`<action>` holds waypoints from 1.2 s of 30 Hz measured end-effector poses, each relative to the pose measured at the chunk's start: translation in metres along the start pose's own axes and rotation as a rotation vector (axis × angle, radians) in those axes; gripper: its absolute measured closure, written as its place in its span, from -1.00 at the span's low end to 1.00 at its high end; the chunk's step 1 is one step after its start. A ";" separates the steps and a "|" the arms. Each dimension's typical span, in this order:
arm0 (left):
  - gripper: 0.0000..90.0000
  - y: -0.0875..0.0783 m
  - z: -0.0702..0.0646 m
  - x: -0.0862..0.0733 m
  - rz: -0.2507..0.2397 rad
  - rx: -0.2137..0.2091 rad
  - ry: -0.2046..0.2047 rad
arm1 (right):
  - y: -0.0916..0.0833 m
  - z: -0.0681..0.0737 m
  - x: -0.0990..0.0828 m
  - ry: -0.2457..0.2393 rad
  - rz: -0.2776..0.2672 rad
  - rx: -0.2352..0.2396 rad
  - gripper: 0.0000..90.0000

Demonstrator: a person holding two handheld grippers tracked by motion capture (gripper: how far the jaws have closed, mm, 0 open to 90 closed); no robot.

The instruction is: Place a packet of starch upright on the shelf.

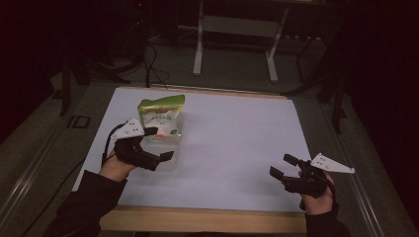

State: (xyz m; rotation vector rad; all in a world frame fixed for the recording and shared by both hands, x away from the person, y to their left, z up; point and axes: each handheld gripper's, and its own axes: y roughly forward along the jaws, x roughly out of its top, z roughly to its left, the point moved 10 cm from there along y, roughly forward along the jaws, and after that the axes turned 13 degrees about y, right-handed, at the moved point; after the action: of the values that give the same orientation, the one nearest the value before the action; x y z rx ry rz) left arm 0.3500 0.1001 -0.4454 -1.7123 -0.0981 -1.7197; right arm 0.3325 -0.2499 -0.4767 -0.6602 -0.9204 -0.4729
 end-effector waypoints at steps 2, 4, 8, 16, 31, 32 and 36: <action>-0.98 0.002 -0.008 0.005 -0.026 -0.009 0.001 | 0.001 -0.001 -0.001 -0.005 0.004 -0.006 -0.68; -0.99 0.005 -0.016 0.007 -0.021 -0.021 0.006 | 0.001 -0.001 -0.002 -0.009 0.007 -0.007 -0.68; -0.98 0.014 -0.033 0.008 -0.014 -0.056 0.024 | 0.001 0.000 -0.003 -0.016 0.012 -0.011 -0.68; -0.98 0.030 -0.059 0.007 -0.017 -0.119 0.033 | 0.004 0.000 -0.007 -0.019 0.024 -0.010 -0.68; -0.98 0.053 -0.097 0.005 -0.027 -0.199 0.058 | 0.012 0.004 -0.018 -0.070 0.045 -0.009 -0.68; -0.98 0.054 -0.100 0.005 -0.025 -0.208 0.058 | 0.013 0.005 -0.019 -0.082 0.045 -0.010 -0.68; -0.98 0.064 -0.109 -0.003 -0.003 -0.228 0.063 | 0.017 0.008 -0.024 -0.106 0.060 -0.008 -0.68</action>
State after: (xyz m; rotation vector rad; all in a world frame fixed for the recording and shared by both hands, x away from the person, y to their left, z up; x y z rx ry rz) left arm 0.2899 -0.0024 -0.4882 -1.8168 0.1294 -1.8431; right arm 0.3261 -0.2298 -0.4986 -0.7230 -0.9962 -0.3914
